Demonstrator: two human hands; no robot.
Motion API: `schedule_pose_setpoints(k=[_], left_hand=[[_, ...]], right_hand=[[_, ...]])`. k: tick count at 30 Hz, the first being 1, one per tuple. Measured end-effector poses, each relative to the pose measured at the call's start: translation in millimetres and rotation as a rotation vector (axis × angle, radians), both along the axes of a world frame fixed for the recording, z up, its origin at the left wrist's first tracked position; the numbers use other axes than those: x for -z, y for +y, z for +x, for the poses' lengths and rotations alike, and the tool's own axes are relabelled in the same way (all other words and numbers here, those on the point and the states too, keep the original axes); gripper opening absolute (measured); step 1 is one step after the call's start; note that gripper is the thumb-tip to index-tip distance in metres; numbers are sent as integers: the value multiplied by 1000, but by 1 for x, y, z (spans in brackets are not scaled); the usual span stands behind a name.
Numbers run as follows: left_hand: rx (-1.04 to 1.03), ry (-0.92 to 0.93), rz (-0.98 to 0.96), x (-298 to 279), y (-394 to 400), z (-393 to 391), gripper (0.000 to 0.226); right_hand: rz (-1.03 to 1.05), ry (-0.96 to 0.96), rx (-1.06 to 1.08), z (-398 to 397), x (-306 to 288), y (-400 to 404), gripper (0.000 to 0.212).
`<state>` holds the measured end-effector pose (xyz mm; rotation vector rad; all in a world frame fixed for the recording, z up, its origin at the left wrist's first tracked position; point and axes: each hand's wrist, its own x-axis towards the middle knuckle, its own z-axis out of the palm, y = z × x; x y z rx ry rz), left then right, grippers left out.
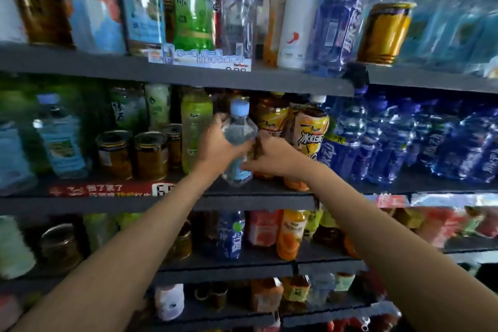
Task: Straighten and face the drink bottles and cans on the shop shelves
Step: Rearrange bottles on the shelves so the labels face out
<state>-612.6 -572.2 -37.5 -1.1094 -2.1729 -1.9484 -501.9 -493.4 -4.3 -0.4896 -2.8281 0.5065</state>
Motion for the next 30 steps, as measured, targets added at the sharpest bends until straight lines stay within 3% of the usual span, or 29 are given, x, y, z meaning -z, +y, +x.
schedule_pose_setpoints(k=[5, 8, 13, 18, 20, 23, 27, 30], left_hand=[[46, 253, -130, -38, -39, 35, 55], [96, 332, -163, -49, -44, 61, 62], [121, 450, -40, -98, -33, 113, 67], [186, 359, 245, -168, 22, 150, 78], [203, 316, 252, -193, 48, 164, 80], [192, 358, 160, -215, 93, 180, 58], [152, 445, -2, -219, 153, 197, 44], [148, 471, -107, -217, 196, 203, 44]], right_hand=[[-225, 68, -293, 23, -20, -4, 46], [-450, 125, -387, 55, -28, -2, 43], [-476, 279, -408, 100, -71, 12, 46], [-515, 756, -214, 141, -127, 42, 56], [-441, 932, -109, 153, -143, 59, 59], [-244, 1102, 75, 168, -162, 93, 62], [-203, 1169, 409, 185, -176, 159, 63], [-209, 1075, 532, 196, -179, 212, 81]])
